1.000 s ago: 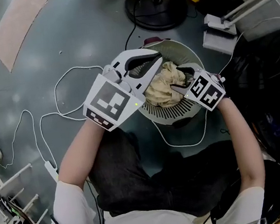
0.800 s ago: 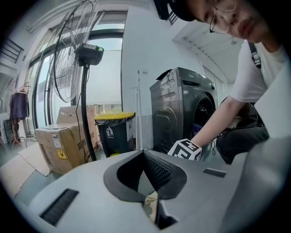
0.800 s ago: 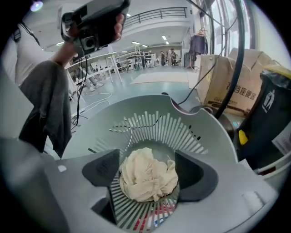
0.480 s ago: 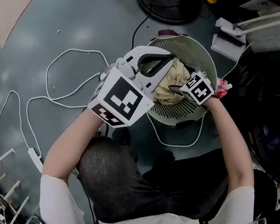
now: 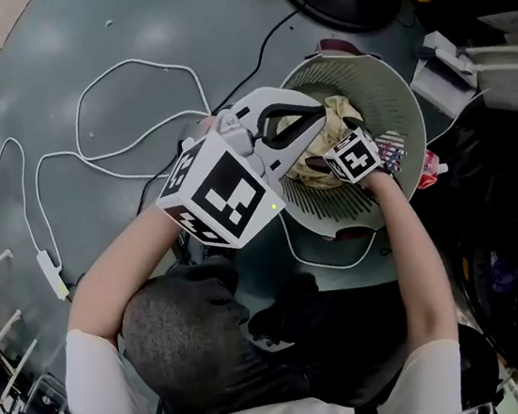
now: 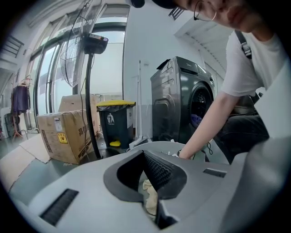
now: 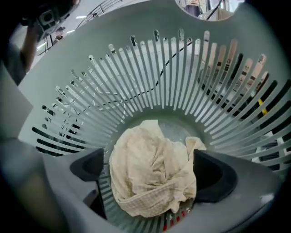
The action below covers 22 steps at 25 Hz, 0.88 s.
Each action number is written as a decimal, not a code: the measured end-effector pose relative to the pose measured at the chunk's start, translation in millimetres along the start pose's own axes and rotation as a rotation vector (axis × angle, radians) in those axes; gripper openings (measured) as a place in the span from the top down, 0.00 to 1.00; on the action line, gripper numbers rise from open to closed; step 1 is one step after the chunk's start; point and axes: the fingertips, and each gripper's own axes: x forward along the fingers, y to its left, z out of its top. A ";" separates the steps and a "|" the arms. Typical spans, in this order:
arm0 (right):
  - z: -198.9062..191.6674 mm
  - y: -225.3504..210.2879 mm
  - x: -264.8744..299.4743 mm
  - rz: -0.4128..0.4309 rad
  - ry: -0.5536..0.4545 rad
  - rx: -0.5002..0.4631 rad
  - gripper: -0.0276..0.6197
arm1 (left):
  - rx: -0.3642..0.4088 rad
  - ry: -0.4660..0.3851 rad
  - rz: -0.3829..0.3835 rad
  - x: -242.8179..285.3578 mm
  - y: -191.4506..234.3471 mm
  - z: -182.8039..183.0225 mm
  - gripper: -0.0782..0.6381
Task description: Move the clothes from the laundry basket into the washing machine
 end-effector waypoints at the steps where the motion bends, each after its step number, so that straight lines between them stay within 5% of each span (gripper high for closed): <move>1: -2.1 2.1 7.7 -0.003 0.016 -0.008 0.02 | -0.005 0.007 0.000 -1.4 0.1 -5.3 0.88; 14: -21.9 -12.6 59.0 -0.192 0.114 -0.077 0.02 | -0.104 -0.015 0.027 -23.6 12.0 -23.0 0.88; 22: -39.8 -40.4 62.4 -0.191 0.144 0.131 0.02 | -0.096 -0.001 -0.015 -21.7 0.1 -22.5 0.88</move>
